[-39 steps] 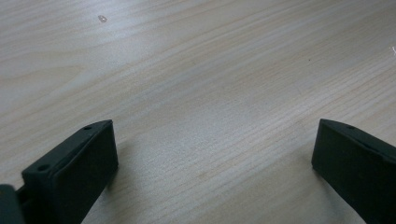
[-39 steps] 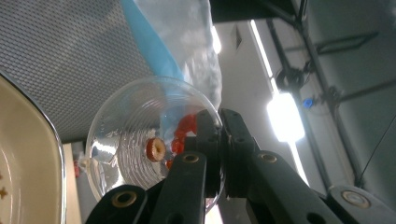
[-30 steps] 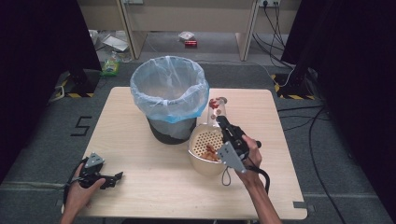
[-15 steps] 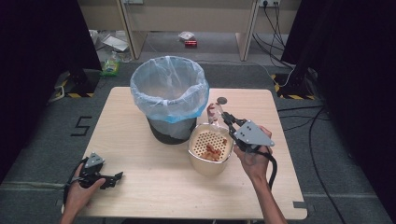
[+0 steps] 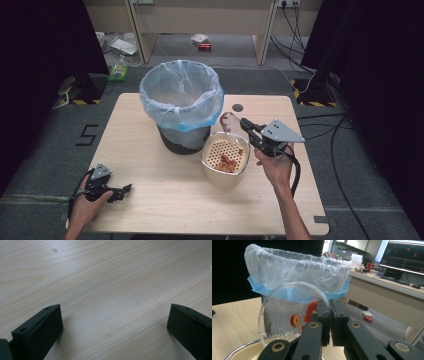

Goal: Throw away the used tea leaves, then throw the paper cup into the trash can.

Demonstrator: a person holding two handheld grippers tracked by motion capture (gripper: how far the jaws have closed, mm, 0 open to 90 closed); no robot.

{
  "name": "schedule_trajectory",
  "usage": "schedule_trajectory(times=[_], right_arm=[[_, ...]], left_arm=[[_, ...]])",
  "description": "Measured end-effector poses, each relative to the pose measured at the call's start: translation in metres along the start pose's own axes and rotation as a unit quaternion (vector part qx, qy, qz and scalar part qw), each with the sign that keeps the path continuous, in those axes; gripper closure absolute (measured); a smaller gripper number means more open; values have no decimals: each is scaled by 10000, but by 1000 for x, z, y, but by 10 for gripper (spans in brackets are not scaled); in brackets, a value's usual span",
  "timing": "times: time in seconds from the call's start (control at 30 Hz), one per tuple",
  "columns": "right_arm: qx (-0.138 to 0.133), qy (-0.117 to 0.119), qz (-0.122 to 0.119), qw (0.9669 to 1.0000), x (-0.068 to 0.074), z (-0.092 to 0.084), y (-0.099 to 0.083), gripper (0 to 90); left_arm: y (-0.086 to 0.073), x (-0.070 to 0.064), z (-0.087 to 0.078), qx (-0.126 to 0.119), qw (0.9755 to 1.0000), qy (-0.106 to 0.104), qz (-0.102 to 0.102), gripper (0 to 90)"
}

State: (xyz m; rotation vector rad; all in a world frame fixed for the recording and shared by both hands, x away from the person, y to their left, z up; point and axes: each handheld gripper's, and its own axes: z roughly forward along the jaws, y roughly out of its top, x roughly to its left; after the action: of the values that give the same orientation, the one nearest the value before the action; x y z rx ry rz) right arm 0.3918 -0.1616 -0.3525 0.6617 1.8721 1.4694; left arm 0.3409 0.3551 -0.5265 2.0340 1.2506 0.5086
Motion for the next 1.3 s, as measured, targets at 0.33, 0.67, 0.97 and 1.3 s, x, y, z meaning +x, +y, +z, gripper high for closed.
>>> schedule_trajectory(times=[0.33, 0.67, 0.97, 1.3], right_arm=[[3, 21, 105, 9999, -5, -4, 6, 872], [-166, 54, 125, 9998, -13, -8, 21, 871], [-439, 129, -249, 9986, -15, -6, 85, 871], [-497, 364, -612, 9962, -2, 44, 141, 871]], left_arm=[[0, 0, 0, 7, 10000, 3, 7, 0], [0, 0, 0, 8, 10000, 5, 6, 0], [0, 0, 0, 4, 10000, 8, 0, 0], [0, 0, 0, 2, 10000, 9, -3, 0]])
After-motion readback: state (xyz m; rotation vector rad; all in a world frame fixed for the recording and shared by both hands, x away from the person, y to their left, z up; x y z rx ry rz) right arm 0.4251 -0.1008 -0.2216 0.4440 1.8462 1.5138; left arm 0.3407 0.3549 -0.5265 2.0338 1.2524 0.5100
